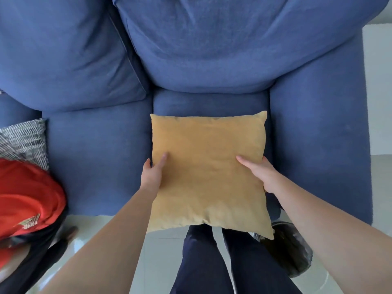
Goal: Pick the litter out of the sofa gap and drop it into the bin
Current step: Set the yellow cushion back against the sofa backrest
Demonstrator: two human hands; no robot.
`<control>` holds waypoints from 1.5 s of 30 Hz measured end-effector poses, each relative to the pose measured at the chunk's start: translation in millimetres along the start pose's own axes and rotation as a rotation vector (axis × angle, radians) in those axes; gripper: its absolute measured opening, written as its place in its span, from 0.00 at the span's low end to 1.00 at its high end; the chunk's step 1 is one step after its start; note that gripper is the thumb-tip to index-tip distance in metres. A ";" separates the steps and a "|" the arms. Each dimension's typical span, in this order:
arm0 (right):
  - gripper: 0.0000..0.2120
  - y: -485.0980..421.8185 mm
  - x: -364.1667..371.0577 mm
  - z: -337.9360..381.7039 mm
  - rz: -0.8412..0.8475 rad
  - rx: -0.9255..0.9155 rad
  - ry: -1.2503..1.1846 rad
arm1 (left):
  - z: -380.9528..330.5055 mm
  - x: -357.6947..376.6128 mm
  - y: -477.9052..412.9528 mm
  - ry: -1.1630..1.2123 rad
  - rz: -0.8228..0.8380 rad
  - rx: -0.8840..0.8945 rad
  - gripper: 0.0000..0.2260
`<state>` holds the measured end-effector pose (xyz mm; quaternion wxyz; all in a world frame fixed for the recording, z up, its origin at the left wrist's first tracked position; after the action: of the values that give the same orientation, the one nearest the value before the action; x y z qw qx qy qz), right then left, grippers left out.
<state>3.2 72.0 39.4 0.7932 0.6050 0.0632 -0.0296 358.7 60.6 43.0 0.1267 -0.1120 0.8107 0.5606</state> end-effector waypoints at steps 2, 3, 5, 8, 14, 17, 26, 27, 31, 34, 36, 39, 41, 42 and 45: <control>0.59 -7.0 -2.4 -0.8 0.069 0.070 0.002 | 4.4 2.0 -6.9 0.015 0.035 -0.050 0.52; 0.58 -10.3 -3.2 -1.3 0.097 0.091 0.012 | 7.1 3.3 -9.3 0.009 0.053 -0.062 0.53; 0.53 -16.1 -5.2 -3.6 0.121 0.090 0.037 | 12.1 5.4 -11.1 -0.006 0.063 -0.070 0.56; 0.46 -19.3 -7.2 -8.2 0.086 0.020 0.027 | 15.2 8.8 -6.8 0.007 0.032 -0.039 0.50; 0.35 3.6 -9.2 -13.2 0.046 -0.094 -0.018 | 14.4 14.9 28.4 0.079 -0.020 0.074 0.33; 0.32 22.6 -15.5 -10.7 0.056 -0.147 -0.015 | 11.3 13.3 48.2 0.098 -0.030 0.130 0.29; 0.25 56.9 -53.3 38.9 -0.012 -0.387 -0.079 | -53.5 14.7 88.3 0.110 0.056 0.304 0.24; 0.23 57.7 -56.5 48.7 -0.016 -0.412 -0.083 | -64.6 16.0 88.5 0.113 0.066 0.331 0.23; 0.24 55.7 -63.8 89.5 -0.030 -0.522 -0.092 | -106.1 19.2 79.2 0.159 0.124 0.442 0.20; 0.29 48.4 -65.0 116.8 -0.047 -0.588 -0.096 | -129.9 19.5 66.2 0.187 0.175 0.503 0.25; 0.31 42.8 -65.2 132.0 -0.060 -0.617 -0.099 | -141.9 19.7 56.8 0.199 0.198 0.534 0.27; 0.30 33.5 -64.4 151.4 -0.050 -0.645 -0.084 | -156.8 20.1 44.6 0.208 0.202 0.565 0.27; 0.33 26.3 -62.7 160.7 -0.047 -0.643 -0.064 | -162.7 21.1 36.6 0.204 0.191 0.566 0.27; 0.33 22.4 -61.8 164.0 -0.041 -0.638 -0.053 | -164.3 22.1 32.9 0.198 0.187 0.561 0.27; 0.32 10.9 -59.1 168.6 -0.027 -0.607 -0.024 | -166.0 25.4 23.6 0.163 0.181 0.534 0.25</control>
<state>-43.1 -89.3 101.7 0.9380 0.3389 0.0681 -0.0270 313.8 -87.8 111.8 0.0357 -0.0467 0.9437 0.3255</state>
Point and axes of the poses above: each hand's wrist, its own y-axis away from the middle knuckle, its own x-axis out of the palm, z = x × y, the point moved 2 cm from there along -y, towards the middle knuckle, and after that the axes turned 4 degrees about z, right-handed, at the moved point
